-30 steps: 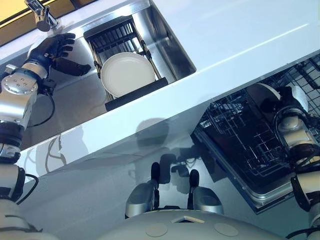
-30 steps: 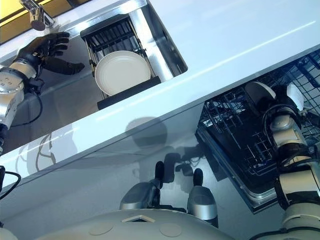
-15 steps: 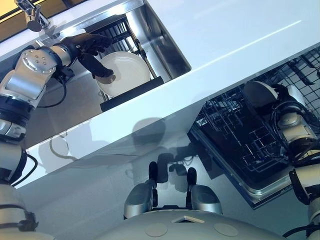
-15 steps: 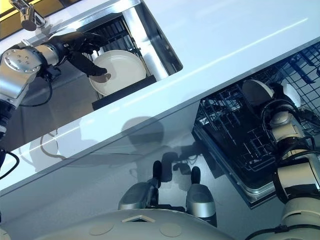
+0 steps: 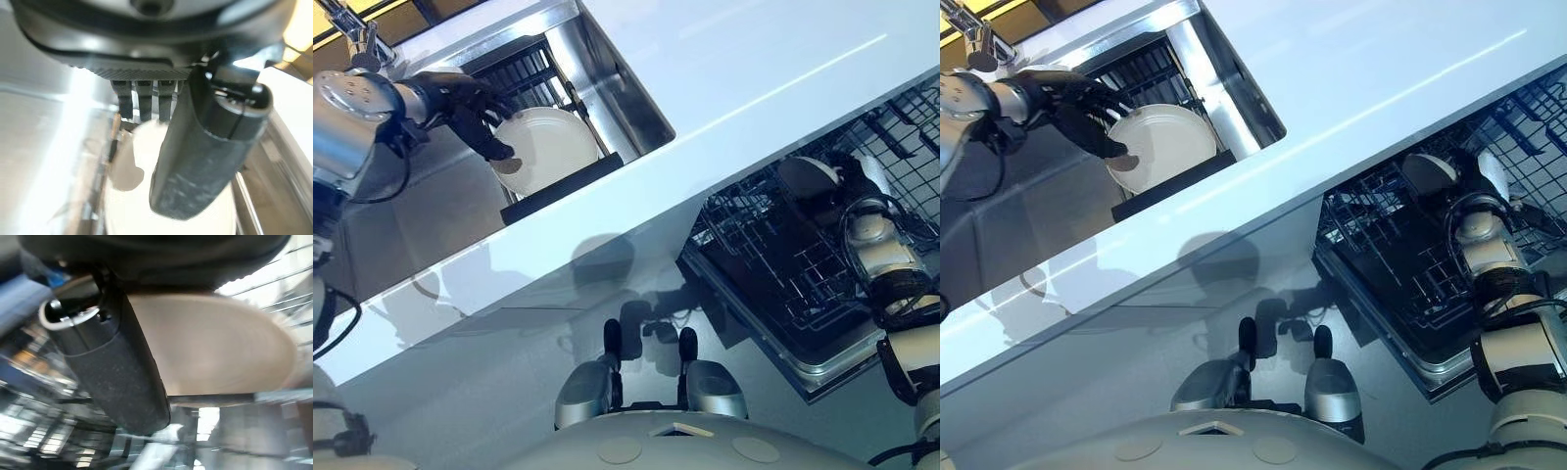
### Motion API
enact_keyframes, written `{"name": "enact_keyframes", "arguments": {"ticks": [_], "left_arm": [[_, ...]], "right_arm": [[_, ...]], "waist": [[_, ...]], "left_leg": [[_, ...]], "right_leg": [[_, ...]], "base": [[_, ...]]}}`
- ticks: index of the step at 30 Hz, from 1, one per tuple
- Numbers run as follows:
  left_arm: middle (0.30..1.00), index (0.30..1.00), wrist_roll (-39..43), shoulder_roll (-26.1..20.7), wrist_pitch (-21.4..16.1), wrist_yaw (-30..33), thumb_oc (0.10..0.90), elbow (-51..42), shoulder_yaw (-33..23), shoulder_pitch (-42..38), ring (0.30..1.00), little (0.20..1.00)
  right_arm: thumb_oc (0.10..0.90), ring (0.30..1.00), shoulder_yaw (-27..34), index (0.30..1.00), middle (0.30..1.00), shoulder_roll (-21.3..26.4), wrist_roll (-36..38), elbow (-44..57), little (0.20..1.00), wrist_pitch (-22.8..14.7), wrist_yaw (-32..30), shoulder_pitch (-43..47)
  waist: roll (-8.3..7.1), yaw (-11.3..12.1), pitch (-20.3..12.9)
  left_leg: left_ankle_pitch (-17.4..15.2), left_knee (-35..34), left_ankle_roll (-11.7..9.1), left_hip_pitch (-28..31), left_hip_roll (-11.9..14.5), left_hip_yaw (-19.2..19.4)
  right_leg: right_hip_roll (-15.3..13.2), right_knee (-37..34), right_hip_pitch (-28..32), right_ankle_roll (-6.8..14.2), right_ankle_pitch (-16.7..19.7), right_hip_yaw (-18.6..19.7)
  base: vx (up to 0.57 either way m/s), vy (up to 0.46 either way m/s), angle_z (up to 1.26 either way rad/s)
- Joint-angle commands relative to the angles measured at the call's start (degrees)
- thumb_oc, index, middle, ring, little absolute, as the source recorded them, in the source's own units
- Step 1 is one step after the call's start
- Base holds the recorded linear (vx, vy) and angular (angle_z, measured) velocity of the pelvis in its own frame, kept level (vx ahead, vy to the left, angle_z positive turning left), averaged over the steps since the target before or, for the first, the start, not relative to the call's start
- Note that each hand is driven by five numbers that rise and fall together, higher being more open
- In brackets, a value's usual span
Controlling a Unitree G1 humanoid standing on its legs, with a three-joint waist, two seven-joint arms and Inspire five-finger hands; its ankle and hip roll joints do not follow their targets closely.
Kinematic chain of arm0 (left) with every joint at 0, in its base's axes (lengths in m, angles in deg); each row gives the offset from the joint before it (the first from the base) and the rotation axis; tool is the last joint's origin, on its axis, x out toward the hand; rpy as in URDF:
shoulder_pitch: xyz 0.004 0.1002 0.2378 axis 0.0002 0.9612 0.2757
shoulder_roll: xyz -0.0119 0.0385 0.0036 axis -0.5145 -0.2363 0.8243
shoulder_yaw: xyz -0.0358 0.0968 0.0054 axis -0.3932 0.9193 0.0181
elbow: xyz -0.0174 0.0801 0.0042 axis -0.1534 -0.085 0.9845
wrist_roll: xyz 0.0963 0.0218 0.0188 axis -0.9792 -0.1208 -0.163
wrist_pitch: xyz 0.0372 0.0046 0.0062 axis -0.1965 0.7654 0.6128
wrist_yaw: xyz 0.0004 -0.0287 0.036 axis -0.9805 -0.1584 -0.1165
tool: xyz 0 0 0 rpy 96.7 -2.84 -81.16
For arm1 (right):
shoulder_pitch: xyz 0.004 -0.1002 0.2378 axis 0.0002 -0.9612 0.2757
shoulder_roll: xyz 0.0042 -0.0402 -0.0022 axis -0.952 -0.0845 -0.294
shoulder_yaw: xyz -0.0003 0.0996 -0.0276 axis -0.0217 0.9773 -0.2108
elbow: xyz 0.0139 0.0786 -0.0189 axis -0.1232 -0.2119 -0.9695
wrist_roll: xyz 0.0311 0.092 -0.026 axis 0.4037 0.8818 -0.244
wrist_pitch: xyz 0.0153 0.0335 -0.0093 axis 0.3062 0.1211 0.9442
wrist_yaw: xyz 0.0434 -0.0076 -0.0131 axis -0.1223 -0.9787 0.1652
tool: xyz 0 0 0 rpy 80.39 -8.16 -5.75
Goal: Pick up plates and place into dishwasher.
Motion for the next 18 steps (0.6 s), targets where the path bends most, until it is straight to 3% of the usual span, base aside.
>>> {"name": "enact_keyframes", "arguments": {"ticks": [1, 7, 18], "left_arm": [[0.3, 0.3, 4.15, 0.95, 0.05, -2.42, 0.1, -5.89, -5.15, 6.23, 0.3, 0.2], [0.3, 0.3, 7.53, 2.66, -0.45, 0.68, 0.1, -5.86, -9.58, 8.56, 0.3, 0.2], [0.3, 0.3, 8.6, 4.65, -2.41, 3.2, 0.1, -4.28, -13.64, 11.6, 0.3, 0.2]], "right_arm": [[0.8, 0.9, 5.88, 0.9, 0.9, 2.83, 2.14, 11.54, 0.9, -6.26, -9.75, -0.37], [0.8, 0.9, 13.12, 0.9, 0.9, 1.36, 5.89, 17.55, 0.9, -9.1, -9.78, -3.97], [0.8, 0.9, 16.59, 0.9, 0.9, 2.44, 5.02, 26.12, 0.9, -11.02, -12.23, -6.36]], "waist": [[1.29, 0.08, -5.59], [0.97, -0.88, -7.25], [-0.01, -1.45, -9.21]], "left_leg": [[-6.75, 3.89, 2.59, 0.05, -5.31, 1.53], [-7.12, 2.97, 2.76, 1.24, -5.49, 3.01], [-7.22, 2.25, 3.07, 2.32, -5.22, 4.34]], "right_leg": [[3.48, 8.68, -4.17, 0.57, -5.29, 1.88], [3.73, 7.15, -3.33, 1.06, -4.75, 2.33], [4.31, 6.7, -2.55, 1.33, -4.79, 3.0]], "base": [[0.0, 0.078, -0.11], [-0.01, 0.046, -0.12], [-0.02, 0.019, -0.09]]}}
